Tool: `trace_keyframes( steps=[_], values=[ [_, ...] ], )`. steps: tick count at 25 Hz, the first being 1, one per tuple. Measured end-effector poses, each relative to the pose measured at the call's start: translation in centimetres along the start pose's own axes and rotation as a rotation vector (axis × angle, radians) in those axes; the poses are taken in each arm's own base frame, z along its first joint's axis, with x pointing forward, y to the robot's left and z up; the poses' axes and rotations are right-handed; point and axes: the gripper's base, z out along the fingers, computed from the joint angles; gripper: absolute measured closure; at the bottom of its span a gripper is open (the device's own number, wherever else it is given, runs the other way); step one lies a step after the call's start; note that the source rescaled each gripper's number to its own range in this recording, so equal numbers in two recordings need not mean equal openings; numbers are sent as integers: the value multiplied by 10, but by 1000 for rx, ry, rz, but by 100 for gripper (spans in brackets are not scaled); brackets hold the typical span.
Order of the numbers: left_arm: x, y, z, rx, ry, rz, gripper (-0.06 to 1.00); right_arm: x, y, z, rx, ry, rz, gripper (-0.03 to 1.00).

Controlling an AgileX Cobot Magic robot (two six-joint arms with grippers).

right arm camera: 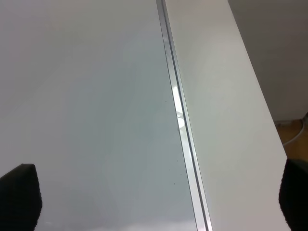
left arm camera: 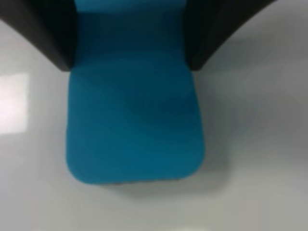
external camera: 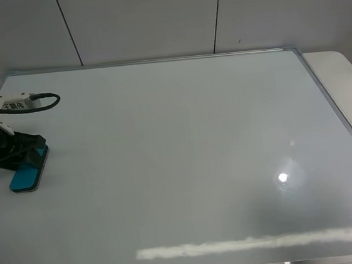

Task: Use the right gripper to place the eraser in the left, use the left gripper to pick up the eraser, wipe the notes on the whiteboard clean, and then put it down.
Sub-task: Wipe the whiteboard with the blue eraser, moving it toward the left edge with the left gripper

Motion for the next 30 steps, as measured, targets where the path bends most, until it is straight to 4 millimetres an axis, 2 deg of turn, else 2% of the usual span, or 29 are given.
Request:
trace_keyframes(
  steps=[3, 4, 5, 7, 9, 10, 13, 18, 21, 24, 25, 27, 30],
  values=[
    [0, 0, 0, 4, 1, -11, 94, 0, 0, 0, 0, 0, 0, -2],
    [0, -1, 0, 8, 5, -16, 86, 0, 0, 0, 0, 0, 0, -2],
    [1, -1, 0, 13, 12, -20, 73, 0, 0, 0, 0, 0, 0, -2],
    [3, -3, -2, 23, 29, -20, 28, 0, 0, 0, 0, 0, 0, -2],
    [3, -5, -6, 27, 26, -14, 6, 0, 0, 0, 0, 0, 0, -2],
    [3, -5, -6, 27, 26, -14, 6, 0, 0, 0, 0, 0, 0, -2],
    [1, -6, -16, 26, -8, -7, -3, 0, 0, 0, 0, 0, 0, -2],
    [1, -8, -29, 32, -32, 1, -4, 0, 0, 0, 0, 0, 0, -2],
    [2, -12, -47, 52, -61, -6, -5, 0, 0, 0, 0, 0, 0, -2],
    [4, -21, -83, 91, -143, -14, -5, 0, 0, 0, 0, 0, 0, -2],
    [8, -27, -121, 109, -242, 8, -5, 0, 0, 0, 0, 0, 0, -2],
    [13, -33, -161, 110, -380, 36, -5, 0, 0, 0, 0, 0, 0, -2],
    [33, -42, -220, 101, -616, 77, -5, 0, 0, 0, 0, 0, 0, -2]
  ],
)
